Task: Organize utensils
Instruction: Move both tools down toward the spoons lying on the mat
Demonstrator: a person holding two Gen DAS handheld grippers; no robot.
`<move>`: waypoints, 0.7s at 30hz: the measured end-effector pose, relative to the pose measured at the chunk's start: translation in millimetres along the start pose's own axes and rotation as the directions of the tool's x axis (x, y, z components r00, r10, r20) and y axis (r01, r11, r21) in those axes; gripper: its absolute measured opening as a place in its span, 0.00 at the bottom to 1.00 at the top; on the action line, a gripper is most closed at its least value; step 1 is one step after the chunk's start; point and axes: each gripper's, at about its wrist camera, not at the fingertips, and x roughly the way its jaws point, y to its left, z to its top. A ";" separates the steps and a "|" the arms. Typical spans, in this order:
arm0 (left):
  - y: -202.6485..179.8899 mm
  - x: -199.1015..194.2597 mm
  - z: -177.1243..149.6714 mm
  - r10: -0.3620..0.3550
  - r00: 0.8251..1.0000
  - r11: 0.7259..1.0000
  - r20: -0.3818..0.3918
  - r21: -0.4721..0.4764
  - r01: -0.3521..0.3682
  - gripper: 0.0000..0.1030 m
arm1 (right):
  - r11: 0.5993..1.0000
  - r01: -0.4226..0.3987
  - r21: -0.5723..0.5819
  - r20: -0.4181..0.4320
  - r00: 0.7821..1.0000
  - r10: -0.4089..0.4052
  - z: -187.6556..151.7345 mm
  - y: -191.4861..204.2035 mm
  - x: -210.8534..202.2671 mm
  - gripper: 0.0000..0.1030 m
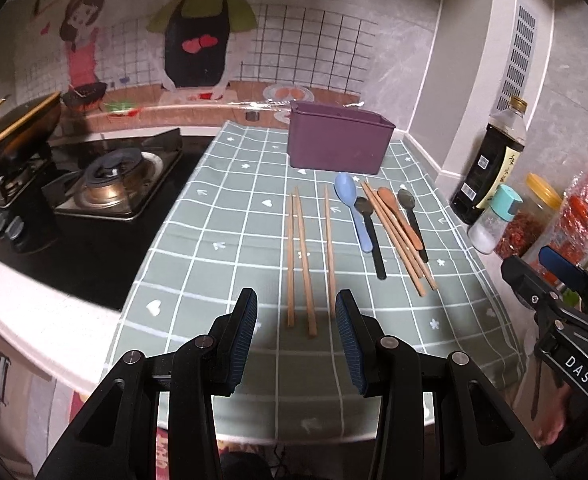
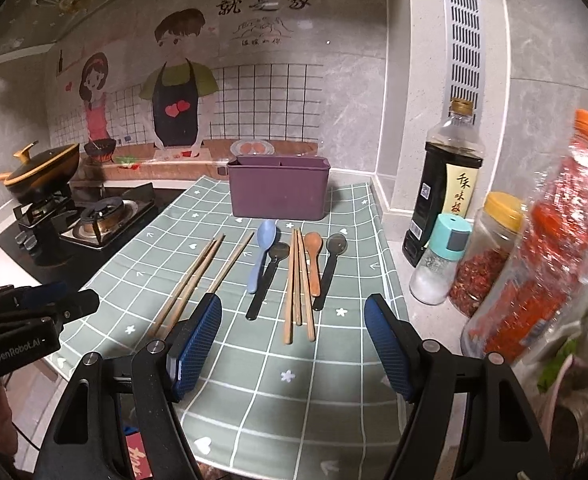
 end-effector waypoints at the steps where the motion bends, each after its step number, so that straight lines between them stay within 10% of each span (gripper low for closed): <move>1: 0.7 6.5 5.2 -0.002 1.000 1.000 -0.003 0.002 0.002 0.41 | 1.000 -0.001 -0.001 -0.007 1.000 0.001 2.8 -0.7 5.5 0.70; 21: 34.0 90.9 106.4 -0.119 0.993 0.992 0.014 0.044 0.119 0.41 | 0.981 0.126 0.150 -0.184 0.978 -0.098 69.0 -35.9 139.1 0.70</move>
